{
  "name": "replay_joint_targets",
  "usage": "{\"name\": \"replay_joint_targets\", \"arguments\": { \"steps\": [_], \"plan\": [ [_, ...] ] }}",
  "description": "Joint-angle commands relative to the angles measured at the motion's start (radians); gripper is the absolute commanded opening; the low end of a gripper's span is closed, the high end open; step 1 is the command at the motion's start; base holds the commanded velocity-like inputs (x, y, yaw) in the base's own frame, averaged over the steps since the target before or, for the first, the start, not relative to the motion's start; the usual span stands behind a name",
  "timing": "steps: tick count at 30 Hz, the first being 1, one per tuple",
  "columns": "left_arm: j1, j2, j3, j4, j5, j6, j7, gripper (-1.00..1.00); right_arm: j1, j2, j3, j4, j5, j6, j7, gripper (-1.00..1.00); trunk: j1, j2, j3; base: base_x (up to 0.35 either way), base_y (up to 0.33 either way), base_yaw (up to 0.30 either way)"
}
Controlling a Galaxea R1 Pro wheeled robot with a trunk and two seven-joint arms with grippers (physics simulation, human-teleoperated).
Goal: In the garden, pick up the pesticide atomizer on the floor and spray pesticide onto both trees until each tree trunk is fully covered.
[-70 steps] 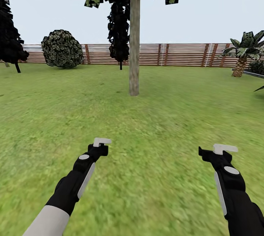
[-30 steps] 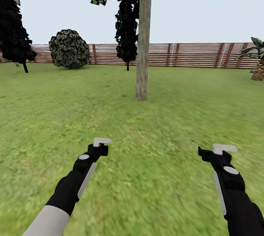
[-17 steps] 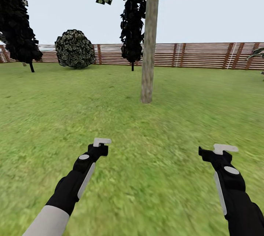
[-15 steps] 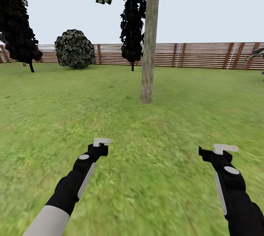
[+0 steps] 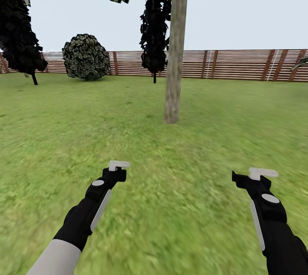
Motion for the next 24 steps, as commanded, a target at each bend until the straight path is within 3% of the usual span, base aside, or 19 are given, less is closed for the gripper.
{"name": "replay_joint_targets", "arguments": {
  "steps": [1, 24],
  "plan": [
    [0.0, 0.0, 0.0, 0.0, 0.0, 0.0, 0.0, -1.0, 0.0, 0.0, 0.0, 0.0, 0.0, 0.0, 0.0, 1.0, 0.0, 0.0, 0.0, 0.337, 0.0, 0.0],
    [0.0, 0.0, 0.0, 0.0, 0.0, 0.0, 0.0, -1.0, 0.0, 0.0, 0.0, 0.0, 0.0, 0.0, 0.0, 1.0, 0.0, 0.0, 0.0, 0.337, 0.0, 0.0]
  ]
}}
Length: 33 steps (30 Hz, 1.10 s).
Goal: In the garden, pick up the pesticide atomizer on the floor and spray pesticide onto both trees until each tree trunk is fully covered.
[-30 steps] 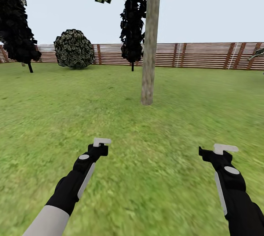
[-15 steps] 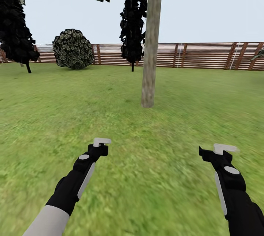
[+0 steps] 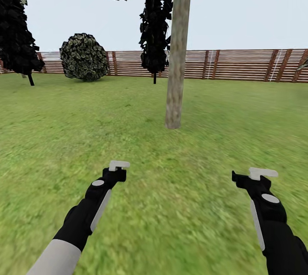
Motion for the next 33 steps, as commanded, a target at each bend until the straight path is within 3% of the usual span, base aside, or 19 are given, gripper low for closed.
{"name": "replay_joint_targets", "arguments": {
  "steps": [1, 33],
  "plan": [
    [0.0, 0.0, 0.0, 0.0, 0.0, 0.0, 0.0, -1.0, 0.0, 0.0, 0.0, 0.0, 0.0, 0.0, 0.0, 1.0, 0.0, 0.0, 0.0, 0.337, -0.005, 0.0],
    [0.0, 0.0, -0.001, 0.0, 0.0, 0.0, 0.0, -1.0, 0.0, 0.001, 0.0, 0.0, 0.0, 0.007, 0.0, 1.0, 0.0, 0.0, 0.0, 0.313, -0.149, 0.0]
  ]
}}
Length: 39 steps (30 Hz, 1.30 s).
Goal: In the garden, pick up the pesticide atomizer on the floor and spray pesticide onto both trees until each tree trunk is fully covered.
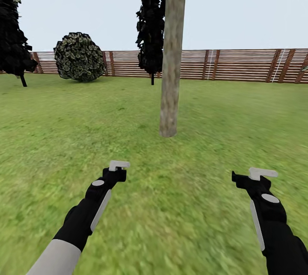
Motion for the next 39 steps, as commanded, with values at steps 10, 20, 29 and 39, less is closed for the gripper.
{"name": "replay_joint_targets", "arguments": {
  "steps": [10, 20, 29, 39],
  "plan": [
    [0.0, 0.0, 0.0, 0.0, 0.0, 0.0, 0.0, -1.0, 0.0, 0.001, 0.0, 0.0, 0.0, 0.0, 0.0, 1.0, 0.0, 0.0, 0.0, 0.294, -0.185, 0.0],
    [0.0, 0.0, 0.001, 0.0, 0.0, 0.0, 0.0, -1.0, 0.0, 0.003, 0.0, 0.0, 0.0, 0.0, 0.0, 1.0, 0.0, 0.0, 0.0, 0.284, -0.185, 0.0],
    [0.0, 0.0, 0.001, 0.0, 0.0, 0.0, 0.0, -1.0, 0.0, 0.005, 0.002, 0.0, 0.006, 0.0, -0.004, 1.0, 0.0, 0.0, 0.0, 0.252, -0.181, 0.0],
    [0.0, 0.0, 0.001, 0.0, 0.0, 0.0, 0.0, -1.0, 0.0, 0.0, 0.0, 0.001, 0.003, -0.001, -0.001, 1.0, 0.0, 0.0, 0.0, 0.221, -0.122, 0.0]
  ]
}}
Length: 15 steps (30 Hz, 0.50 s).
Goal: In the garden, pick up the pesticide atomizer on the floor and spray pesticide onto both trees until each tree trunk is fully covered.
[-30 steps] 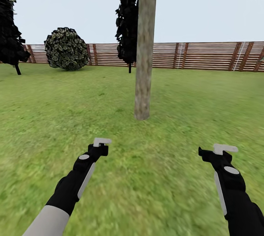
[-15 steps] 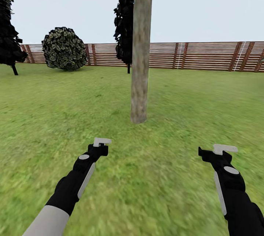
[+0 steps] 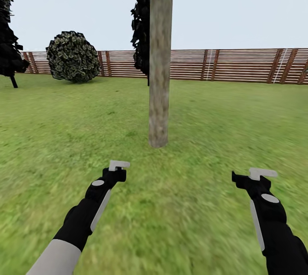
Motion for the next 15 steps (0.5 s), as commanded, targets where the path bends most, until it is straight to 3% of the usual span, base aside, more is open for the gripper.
{"name": "replay_joint_targets", "arguments": {
  "steps": [1, 12, 14, 15],
  "plan": [
    [0.0, 0.0, 0.0, 0.0, 0.0, 0.0, 0.0, -1.0, 0.0, 0.0, 0.0, 0.0, -0.001, 0.0, 0.0, 1.0, 0.0, 0.0, 0.0, 0.184, -0.045, 0.0],
    [0.0, 0.007, 0.002, -0.001, -0.001, 0.003, -0.004, -1.0, 0.0, 0.006, 0.003, 0.001, 0.005, -0.003, 0.0, 1.0, 0.0, 0.0, 0.0, 0.083, -0.007, 0.0],
    [0.0, 0.029, 0.002, 0.003, -0.002, 0.004, -0.066, -1.0, 0.0, 0.003, 0.014, 0.004, -0.001, -0.005, 0.016, 1.0, 0.0, 0.0, 0.0, 0.004, 0.0, 0.0],
    [0.0, 0.044, 0.001, 0.004, -0.005, 0.004, -0.135, -1.0, 0.0, 0.001, 0.038, 0.006, -0.005, -0.006, 0.05, 1.0, 0.0, 0.0, 0.0, 0.002, 0.0, 0.0]
  ]
}}
